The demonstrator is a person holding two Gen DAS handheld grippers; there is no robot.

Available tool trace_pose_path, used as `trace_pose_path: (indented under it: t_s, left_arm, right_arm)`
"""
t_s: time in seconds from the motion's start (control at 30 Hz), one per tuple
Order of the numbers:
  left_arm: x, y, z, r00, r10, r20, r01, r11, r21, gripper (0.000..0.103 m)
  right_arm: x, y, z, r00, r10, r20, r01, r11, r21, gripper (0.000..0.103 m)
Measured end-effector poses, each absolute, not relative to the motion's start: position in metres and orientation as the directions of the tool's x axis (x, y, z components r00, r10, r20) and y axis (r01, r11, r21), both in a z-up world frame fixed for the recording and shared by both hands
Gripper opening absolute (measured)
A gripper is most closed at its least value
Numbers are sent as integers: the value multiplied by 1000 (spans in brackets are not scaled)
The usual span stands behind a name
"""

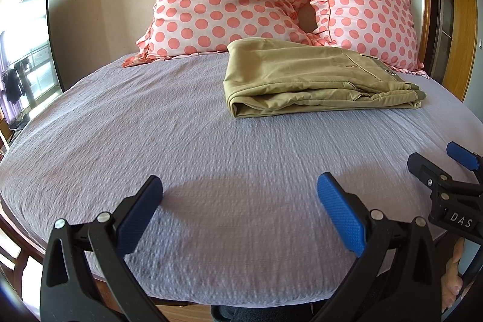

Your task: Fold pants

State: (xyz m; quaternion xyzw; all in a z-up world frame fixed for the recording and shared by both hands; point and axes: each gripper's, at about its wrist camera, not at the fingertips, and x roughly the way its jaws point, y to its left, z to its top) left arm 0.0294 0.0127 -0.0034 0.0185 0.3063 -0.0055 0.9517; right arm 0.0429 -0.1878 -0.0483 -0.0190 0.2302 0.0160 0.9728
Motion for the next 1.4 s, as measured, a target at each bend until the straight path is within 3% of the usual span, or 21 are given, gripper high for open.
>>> trace_pose_path:
  t_s: [1.4]
  left_arm:
    - [30, 8, 0, 800, 2, -600, 18, 999, 27, 101]
  right_arm:
    - [43, -188, -48, 894, 23, -448, -40, 999, -30, 102]
